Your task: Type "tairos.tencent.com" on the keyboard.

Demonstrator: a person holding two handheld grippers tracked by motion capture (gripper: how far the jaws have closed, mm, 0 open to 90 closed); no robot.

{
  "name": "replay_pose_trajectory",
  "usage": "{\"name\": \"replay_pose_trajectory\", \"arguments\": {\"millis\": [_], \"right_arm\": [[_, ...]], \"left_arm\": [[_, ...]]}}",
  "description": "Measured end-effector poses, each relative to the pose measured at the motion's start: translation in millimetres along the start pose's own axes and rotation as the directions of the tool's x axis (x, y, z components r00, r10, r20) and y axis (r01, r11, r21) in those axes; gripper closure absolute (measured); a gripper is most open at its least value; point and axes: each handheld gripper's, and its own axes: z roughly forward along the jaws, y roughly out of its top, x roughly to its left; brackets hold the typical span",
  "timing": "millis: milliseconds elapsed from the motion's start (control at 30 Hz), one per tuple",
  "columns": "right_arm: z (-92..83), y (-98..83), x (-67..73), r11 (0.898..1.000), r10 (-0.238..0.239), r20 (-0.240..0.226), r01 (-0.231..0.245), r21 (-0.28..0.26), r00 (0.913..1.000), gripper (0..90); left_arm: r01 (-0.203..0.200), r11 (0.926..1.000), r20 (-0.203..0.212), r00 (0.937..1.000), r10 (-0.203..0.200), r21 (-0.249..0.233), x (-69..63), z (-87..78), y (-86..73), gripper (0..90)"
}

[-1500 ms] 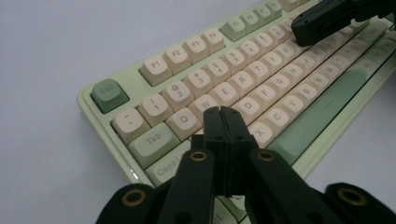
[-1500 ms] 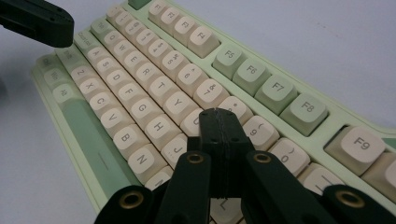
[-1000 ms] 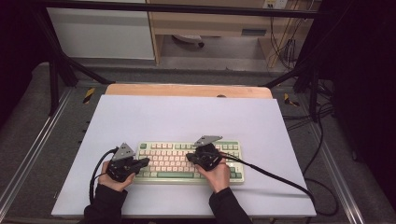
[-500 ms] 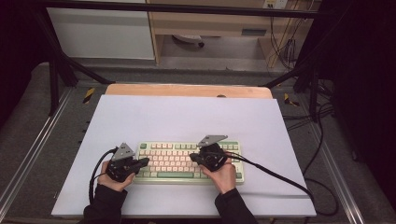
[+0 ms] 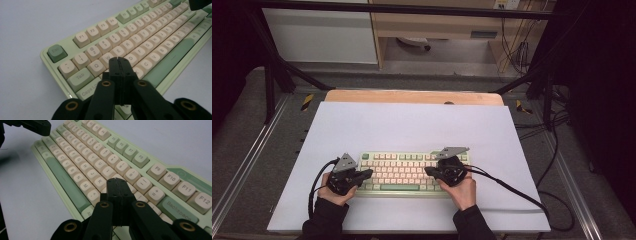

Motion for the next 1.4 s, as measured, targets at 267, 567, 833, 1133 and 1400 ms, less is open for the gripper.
{"name": "replay_pose_trajectory", "arguments": {"millis": [267, 567, 833, 1133, 1400], "right_arm": [[-10.7, -12.3, -5.6, 1.0, 0.012, -0.011, -0.013, -0.014, 0.9999, 90.0], [-22.3, -26.7, -12.9, 0.999, 0.032, -0.019, -0.033, -0.023, 0.9993, 90.0], [-29.5, -35.9, -18.0, 0.998, 0.053, -0.014, -0.054, -0.027, 0.9985, 90.0], [-30.6, -39.1, -19.3, 0.998, 0.054, -0.016, -0.054, -0.028, 0.9984, 90.0], [-30.0, -39.5, -19.1, 0.998, 0.053, -0.02, -0.053, -0.026, 0.9984, 90.0]], "left_arm": [[-0.006, 1.0, -0.001, 1.0, 0.006, -0.003, -4.5, 1.5, 3.6, 89.9], [-0.012, 0.9999, -0.006, 0.9999, 0.012, -0.003, -8.1, 5.6, 11.1, 89.9], [-0.018, 0.9998, -0.015, 0.9997, 0.018, -0.006, -10.1, 11.7, 21.9, 89.9], [-0.027, 0.9996, -0.014, 0.9995, 0.028, 0.008, -16.8, 28.0, 32.9, 89.9], [-0.035, 0.999, -0.016, 0.9992, 0.036, 0.026, -21.2, 44.2, 33.4, 89.9]]}}
